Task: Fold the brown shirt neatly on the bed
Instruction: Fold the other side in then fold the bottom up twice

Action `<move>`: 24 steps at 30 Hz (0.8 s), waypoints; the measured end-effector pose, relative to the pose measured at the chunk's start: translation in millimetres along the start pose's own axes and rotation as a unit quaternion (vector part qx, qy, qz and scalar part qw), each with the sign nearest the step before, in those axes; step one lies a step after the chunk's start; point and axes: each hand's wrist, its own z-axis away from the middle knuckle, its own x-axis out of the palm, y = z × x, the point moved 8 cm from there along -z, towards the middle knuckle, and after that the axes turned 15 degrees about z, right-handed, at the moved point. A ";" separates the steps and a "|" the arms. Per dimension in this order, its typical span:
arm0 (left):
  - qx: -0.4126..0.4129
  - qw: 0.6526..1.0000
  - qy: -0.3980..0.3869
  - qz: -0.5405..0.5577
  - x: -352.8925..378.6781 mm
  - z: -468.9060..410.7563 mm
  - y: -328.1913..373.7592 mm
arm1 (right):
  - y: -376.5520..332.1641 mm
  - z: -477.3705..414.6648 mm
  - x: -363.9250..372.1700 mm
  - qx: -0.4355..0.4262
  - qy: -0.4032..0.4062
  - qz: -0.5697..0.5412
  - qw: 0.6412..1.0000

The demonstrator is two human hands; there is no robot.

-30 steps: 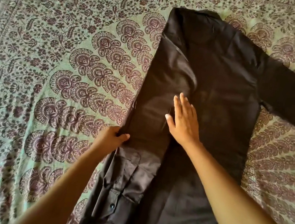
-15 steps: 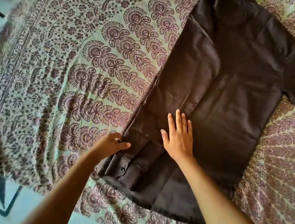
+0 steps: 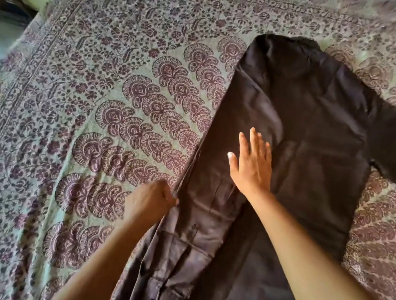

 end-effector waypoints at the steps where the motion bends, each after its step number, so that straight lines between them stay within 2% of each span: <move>1: 0.022 1.000 0.000 0.016 -1.0 -14.6 20.8 | 5.4 -14.3 -5.5 0.008 0.010 -0.003 1.000; 4: 0.092 0.994 0.027 0.055 -0.7 -62.0 78.5 | 20.0 -56.8 -19.3 0.026 0.043 0.001 0.999; 7: 0.179 0.974 0.069 0.122 -5.4 -110.9 131.9 | 34.4 -100.2 -19.7 0.033 0.049 -0.010 0.998; 12: 0.235 0.951 0.123 0.157 -22.9 -188.9 199.3 | 50.5 -152.4 5.9 0.025 0.014 -0.003 1.000; 14: 0.218 0.952 0.127 0.171 -26.6 -223.5 213.8 | 77.4 -149.0 29.4 0.094 -0.018 0.004 0.995; 16: 0.205 0.953 0.115 0.190 -26.0 -257.2 229.9 | 106.9 -134.9 43.2 0.172 0.001 0.007 0.985; 19: 0.210 0.956 0.091 0.183 -20.0 -291.3 260.5 | 119.6 -124.7 46.4 0.200 0.039 0.014 0.979; 22: 0.116 0.951 0.098 0.269 -19.5 -321.6 274.0 | 120.7 -126.4 45.1 0.215 0.055 0.006 0.975; 24: 0.050 0.935 0.089 0.340 -19.6 -341.6 275.5 | 120.8 -125.9 43.2 0.220 0.068 -0.002 0.973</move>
